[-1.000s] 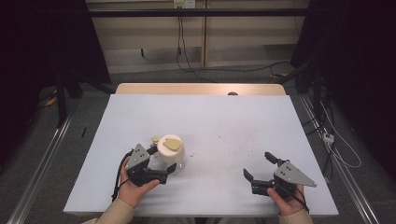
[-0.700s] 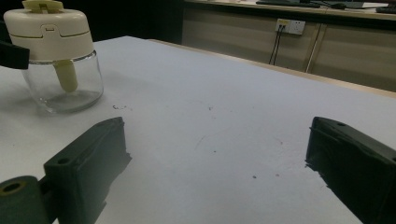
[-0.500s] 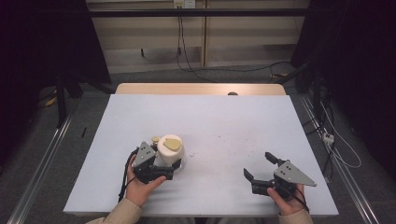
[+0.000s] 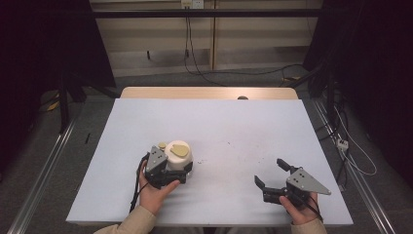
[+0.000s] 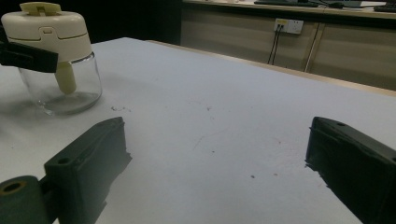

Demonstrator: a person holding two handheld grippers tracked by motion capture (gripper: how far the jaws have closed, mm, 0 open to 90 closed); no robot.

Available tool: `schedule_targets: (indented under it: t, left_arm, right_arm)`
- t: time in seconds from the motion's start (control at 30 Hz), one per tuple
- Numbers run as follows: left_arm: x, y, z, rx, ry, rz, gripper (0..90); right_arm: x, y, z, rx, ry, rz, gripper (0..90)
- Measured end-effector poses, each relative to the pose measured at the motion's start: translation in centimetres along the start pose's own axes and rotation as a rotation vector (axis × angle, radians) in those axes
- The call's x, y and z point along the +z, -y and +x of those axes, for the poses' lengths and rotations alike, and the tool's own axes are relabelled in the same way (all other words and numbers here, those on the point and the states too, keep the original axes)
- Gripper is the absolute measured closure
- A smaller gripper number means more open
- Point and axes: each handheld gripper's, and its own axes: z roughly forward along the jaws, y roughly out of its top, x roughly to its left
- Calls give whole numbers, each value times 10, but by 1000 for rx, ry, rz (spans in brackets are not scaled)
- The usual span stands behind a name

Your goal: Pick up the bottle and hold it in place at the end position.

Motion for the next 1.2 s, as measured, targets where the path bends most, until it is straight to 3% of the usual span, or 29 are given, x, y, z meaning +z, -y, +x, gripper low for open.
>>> schedule_targets:
  t: [0.4, 0.9, 1.2]
  left_arm:
    - [9, 0, -5, -4, -41, -18, 36]
    - [9, 2, -4, 2, -35, -43, 48]
    - [11, 5, -7, 3, -60, -62, 39]
  right_arm:
    - [1, 0, 0, 2, -4, 1, 48]
    - [-1, 0, -2, 7, -4, -7, 48]
    - [0, 0, -2, 6, -5, -4, 48]
